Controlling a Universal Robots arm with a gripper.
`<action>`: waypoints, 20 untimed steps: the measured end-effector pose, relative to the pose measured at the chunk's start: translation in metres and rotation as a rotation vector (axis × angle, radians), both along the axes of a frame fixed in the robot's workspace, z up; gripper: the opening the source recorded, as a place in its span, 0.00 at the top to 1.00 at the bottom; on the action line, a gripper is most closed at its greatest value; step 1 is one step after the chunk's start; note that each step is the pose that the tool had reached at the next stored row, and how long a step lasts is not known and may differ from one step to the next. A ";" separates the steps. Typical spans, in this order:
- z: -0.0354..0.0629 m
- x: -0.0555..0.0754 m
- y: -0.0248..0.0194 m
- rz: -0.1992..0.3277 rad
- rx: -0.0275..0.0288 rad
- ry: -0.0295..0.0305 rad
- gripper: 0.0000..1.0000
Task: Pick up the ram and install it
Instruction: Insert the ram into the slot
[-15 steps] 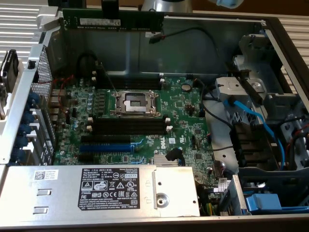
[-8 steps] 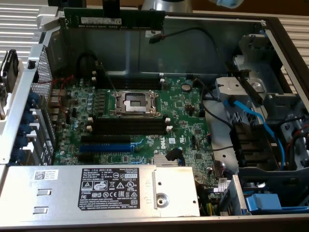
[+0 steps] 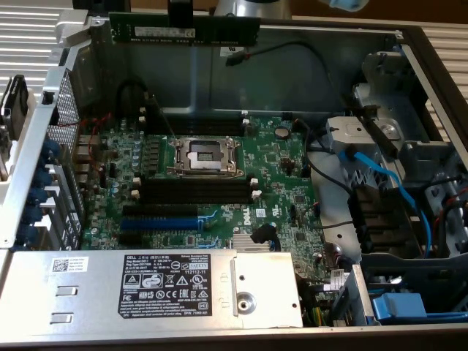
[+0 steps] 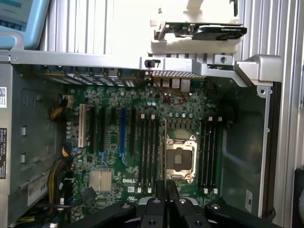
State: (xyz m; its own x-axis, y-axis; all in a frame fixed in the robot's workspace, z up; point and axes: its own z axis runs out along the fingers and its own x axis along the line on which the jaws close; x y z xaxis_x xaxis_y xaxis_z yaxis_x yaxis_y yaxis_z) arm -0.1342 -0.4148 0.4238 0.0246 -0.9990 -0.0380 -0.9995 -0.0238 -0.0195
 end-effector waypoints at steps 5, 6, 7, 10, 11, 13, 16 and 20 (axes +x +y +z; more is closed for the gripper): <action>-0.0015 0.001 -0.0006 -0.001 -0.0002 0.0004 0.88; -0.0021 0.001 -0.0008 -0.001 -0.0001 0.0003 0.88; -0.0023 0.001 -0.0012 -0.001 -0.0001 0.0004 0.88; -0.0043 0.002 -0.0029 -0.002 0.0001 0.0005 0.88; -0.0052 0.002 -0.0040 -0.004 -0.0002 0.0006 0.88; -0.0064 0.002 -0.0068 -0.007 -0.0003 0.0007 0.88; -0.0104 0.004 -0.0077 -0.024 -0.0002 0.0007 0.88; -0.0143 0.007 -0.0076 -0.057 0.0006 0.0006 0.88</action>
